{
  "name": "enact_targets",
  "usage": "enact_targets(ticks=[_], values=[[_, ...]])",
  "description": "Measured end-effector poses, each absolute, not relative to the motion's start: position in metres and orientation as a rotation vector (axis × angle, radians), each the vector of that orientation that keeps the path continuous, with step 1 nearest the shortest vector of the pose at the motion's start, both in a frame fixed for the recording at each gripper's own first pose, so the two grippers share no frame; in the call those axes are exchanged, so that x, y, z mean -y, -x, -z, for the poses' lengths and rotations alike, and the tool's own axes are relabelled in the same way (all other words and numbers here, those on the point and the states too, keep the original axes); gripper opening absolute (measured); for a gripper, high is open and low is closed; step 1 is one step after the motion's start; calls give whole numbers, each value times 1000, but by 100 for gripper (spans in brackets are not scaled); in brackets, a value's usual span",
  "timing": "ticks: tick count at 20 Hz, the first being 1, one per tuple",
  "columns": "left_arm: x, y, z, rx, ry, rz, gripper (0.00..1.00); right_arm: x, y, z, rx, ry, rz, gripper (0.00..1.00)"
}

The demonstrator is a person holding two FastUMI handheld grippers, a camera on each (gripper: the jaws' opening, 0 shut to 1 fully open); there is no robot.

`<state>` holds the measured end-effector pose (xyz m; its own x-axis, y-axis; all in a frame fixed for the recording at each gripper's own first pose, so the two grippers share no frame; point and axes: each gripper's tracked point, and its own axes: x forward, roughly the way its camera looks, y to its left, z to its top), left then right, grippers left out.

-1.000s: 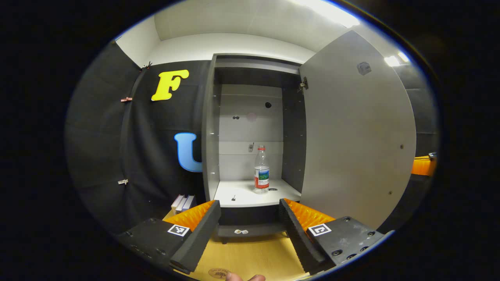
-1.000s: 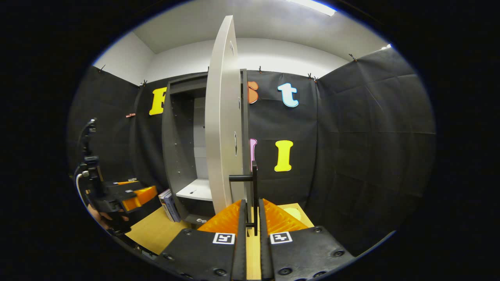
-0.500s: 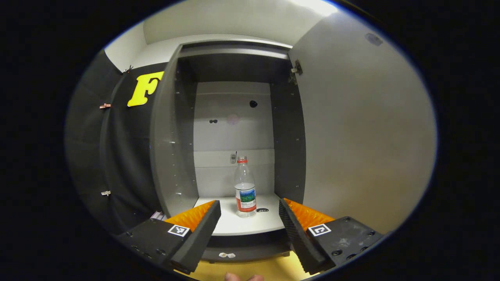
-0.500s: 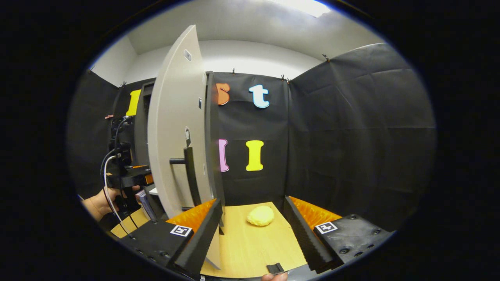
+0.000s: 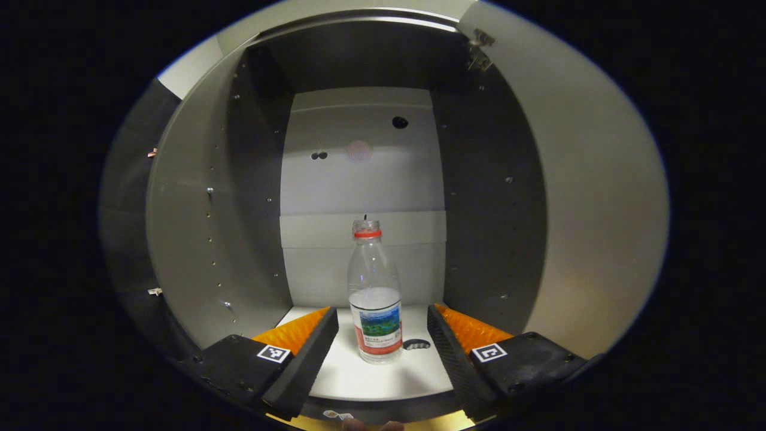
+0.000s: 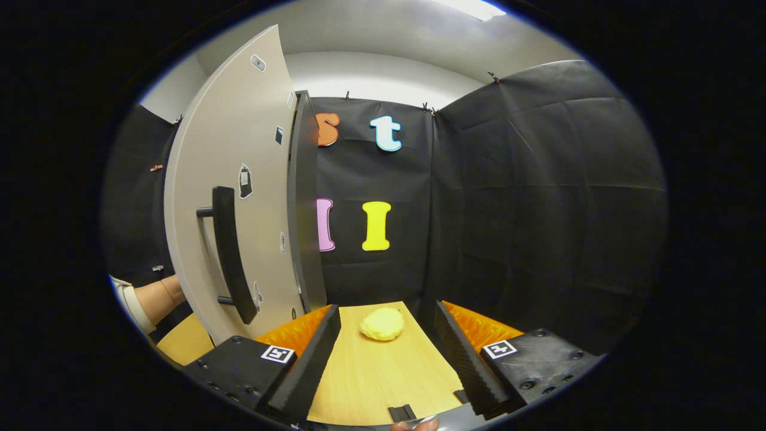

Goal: Open the cabinet door with the right hand, grasp the bottle in the cabinet with the left hand and place it on the coaster, then close the cabinet door with the right hand.

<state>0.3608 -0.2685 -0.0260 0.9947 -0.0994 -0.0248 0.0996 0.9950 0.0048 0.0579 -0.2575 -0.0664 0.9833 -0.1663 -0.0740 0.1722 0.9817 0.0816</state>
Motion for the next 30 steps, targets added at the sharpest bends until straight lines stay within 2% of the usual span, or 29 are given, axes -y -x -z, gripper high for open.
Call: enact_targets(ticks=[11, 12, 13, 15, 21, 30], values=[[274, -433, 40, -62, 39, 66, 94, 295, -62, 91, -110, -105, 234, 99], [272, -438, 42, -62, 48, 62, 92, 296, -62, 91, -110, -106, 234, 98], [271, -433, 41, -62, 59, 66, 77, 296, -61, 91, -109, -105, 235, 99], [268, -428, 38, -62, 69, 64, 76, 294, -60, 90, -107, -102, 234, 99], [245, -373, 4, -16, 39, 95, 76, 279, -56, 82, -90, -102, 218, 98], [181, -237, -11, 38, 49, 132, 75, 252, -54, 74, -79, -141, 210, 98]])
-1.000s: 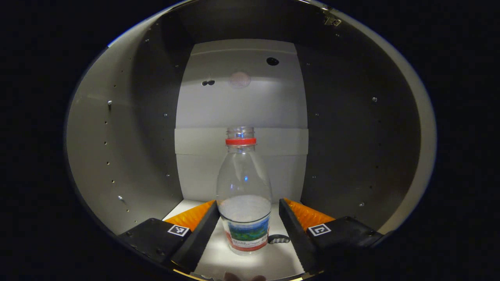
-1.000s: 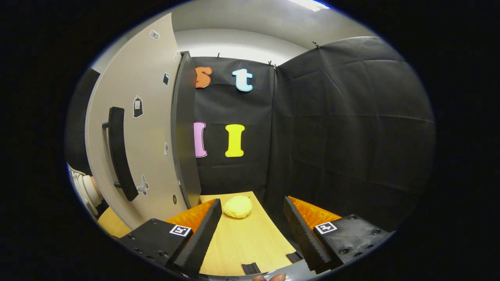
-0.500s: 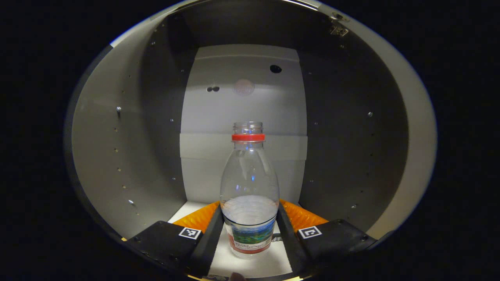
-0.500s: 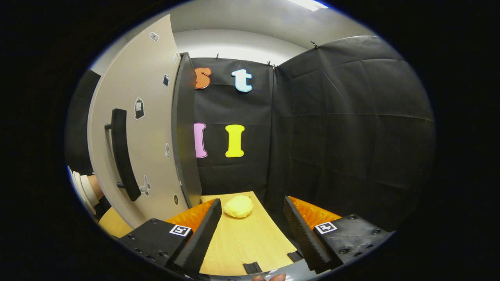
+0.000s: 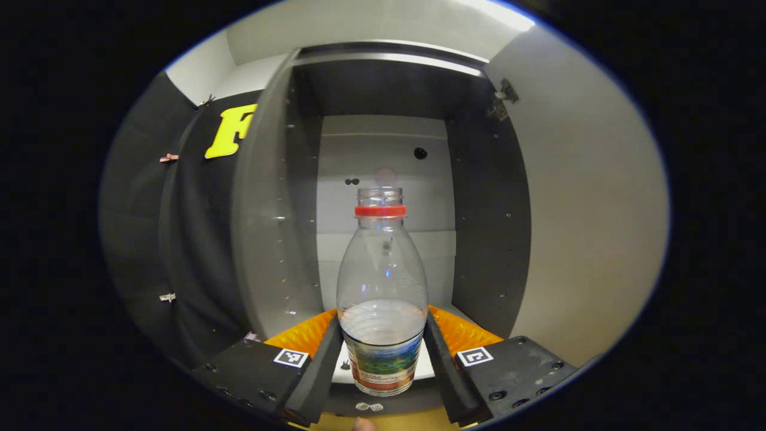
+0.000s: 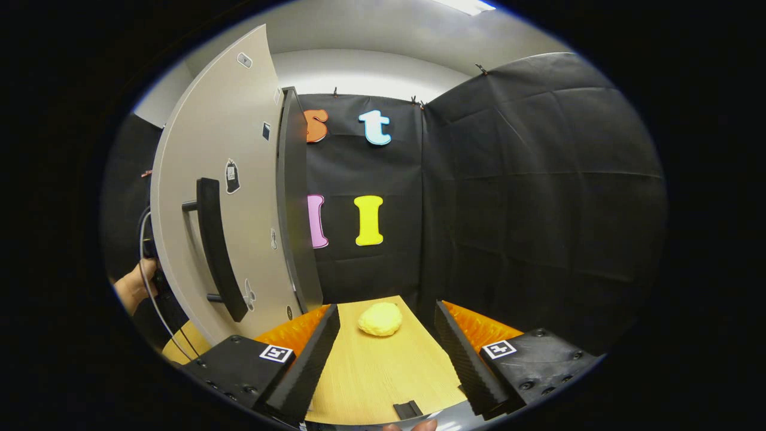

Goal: Open the cabinet door with the right hand, grasp the bottle in the cabinet with the left hand and place it on the coaster, then close the cabinet door with the right hand.

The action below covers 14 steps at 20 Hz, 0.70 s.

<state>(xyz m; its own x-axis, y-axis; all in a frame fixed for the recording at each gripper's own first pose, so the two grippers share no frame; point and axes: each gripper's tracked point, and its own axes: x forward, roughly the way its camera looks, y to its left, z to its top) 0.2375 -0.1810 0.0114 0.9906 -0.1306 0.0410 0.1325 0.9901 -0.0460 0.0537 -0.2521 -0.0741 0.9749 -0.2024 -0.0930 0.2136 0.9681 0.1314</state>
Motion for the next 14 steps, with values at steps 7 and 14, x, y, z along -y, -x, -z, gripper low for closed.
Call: enact_targets(ticks=[7, 14], values=[[138, -148, 49, 19, 51, 110, 75, 235, -52, 67, -61, -152, 214, 98], [91, -94, 137, 51, 55, 83, 76, 225, -53, 59, -50, -140, 211, 98]])
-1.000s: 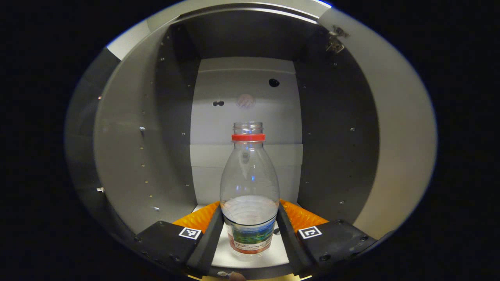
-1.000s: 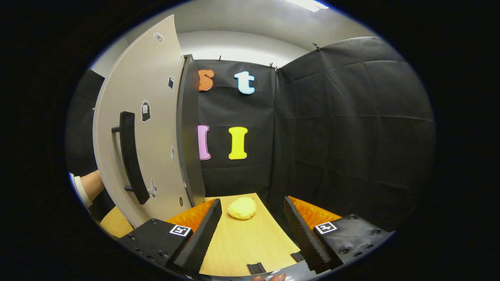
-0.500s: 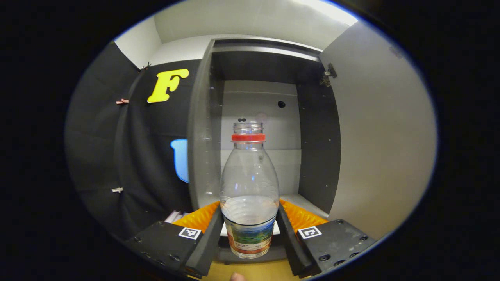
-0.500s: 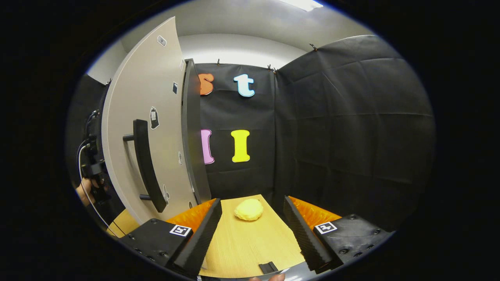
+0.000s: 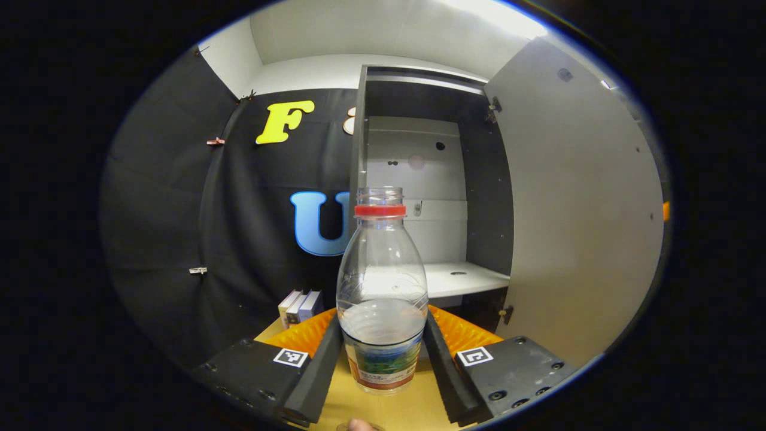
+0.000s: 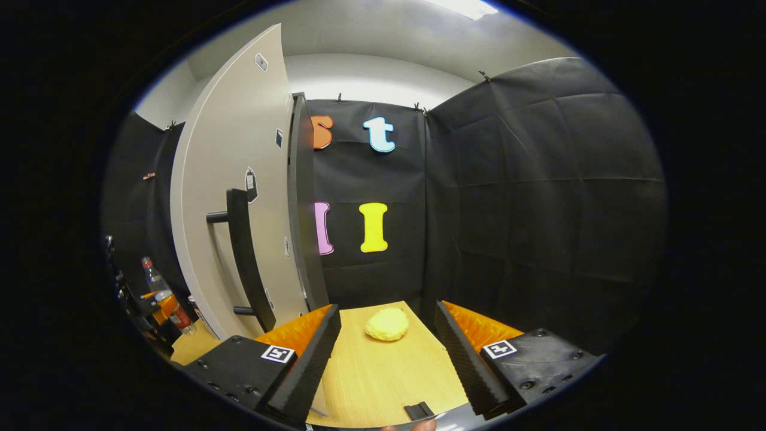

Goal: Open the cabinet door with the right hand, grasp the bottle in the cabinet with the left hand and place it on the coaster, then close the cabinet door with the right hand.

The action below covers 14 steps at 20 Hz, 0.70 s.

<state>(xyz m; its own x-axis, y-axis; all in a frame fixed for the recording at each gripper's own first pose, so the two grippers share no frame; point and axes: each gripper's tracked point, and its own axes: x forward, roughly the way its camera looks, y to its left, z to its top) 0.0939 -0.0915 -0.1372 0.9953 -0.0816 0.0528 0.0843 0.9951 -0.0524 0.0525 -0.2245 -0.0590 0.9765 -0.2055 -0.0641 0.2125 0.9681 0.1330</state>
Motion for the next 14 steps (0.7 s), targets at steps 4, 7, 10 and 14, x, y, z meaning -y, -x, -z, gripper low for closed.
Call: enact_targets(ticks=[4, 7, 10, 14], values=[[71, -74, 188, 70, 37, 70, 77, 227, -54, 52, -38, -147, 230, 98], [65, -70, 229, 60, 8, 71, 76, 229, -54, 51, -41, -168, 252, 98], [65, -65, 271, 26, 22, 97, 76, 235, -53, 44, -24, -151, 283, 98], [69, -66, 324, -26, 45, 128, 76, 237, -52, 42, -14, -107, 311, 98]])
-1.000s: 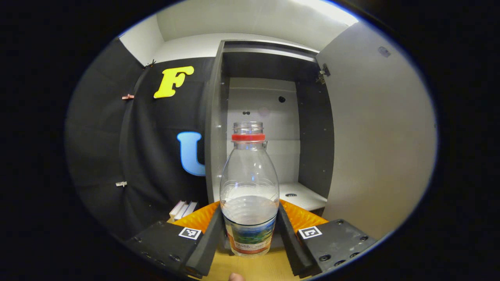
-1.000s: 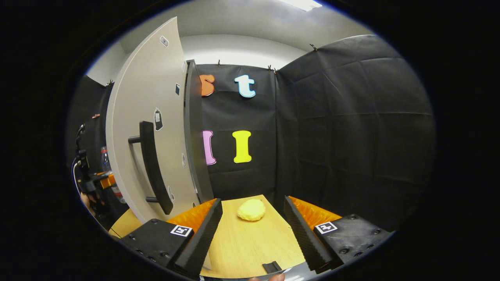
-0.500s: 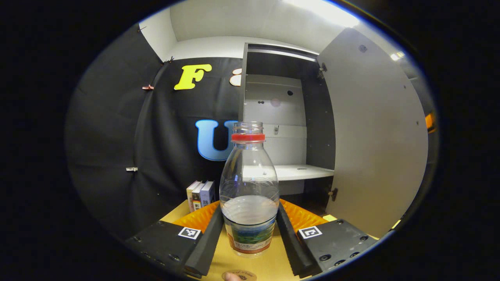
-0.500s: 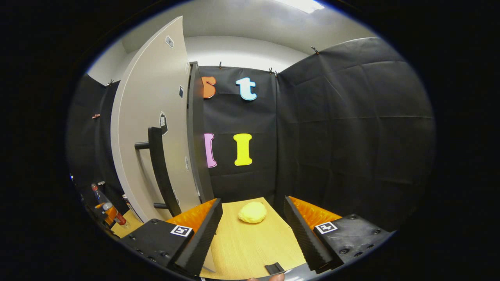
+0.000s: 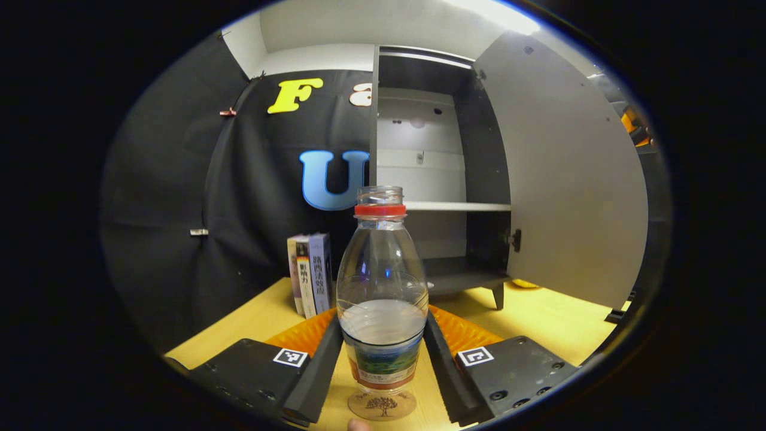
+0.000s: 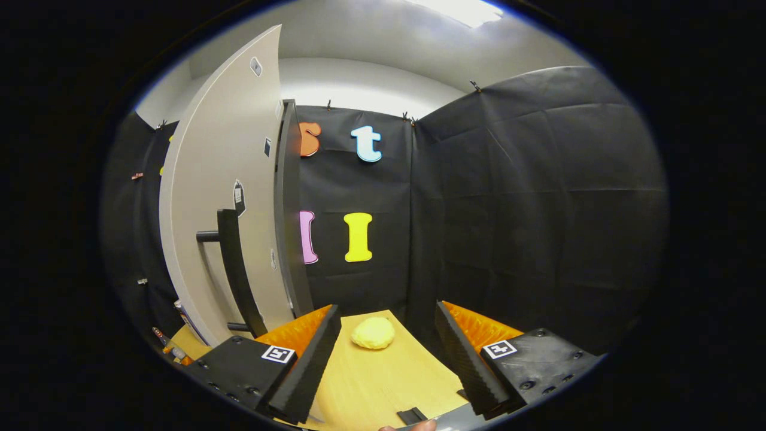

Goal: Open the cabinet door with the right hand, grasp the bottle in the cabinet with the left hand and place it on the coaster, then close the cabinet door with the right hand.

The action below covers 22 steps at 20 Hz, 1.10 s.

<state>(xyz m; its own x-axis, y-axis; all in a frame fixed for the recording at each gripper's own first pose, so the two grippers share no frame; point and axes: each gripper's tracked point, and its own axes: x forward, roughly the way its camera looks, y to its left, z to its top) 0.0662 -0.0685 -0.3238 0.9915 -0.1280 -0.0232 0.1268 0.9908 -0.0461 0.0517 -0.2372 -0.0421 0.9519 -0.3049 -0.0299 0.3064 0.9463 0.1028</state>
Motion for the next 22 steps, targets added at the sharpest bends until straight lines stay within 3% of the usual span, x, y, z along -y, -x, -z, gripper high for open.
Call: enact_targets(ticks=[9, 22], values=[[72, -71, 381, -41, 51, 202, 76, 243, -47, 42, -32, -84, 374, 98], [78, -68, 387, -77, 56, 226, 82, 244, -32, 43, -37, -72, 388, 98]])
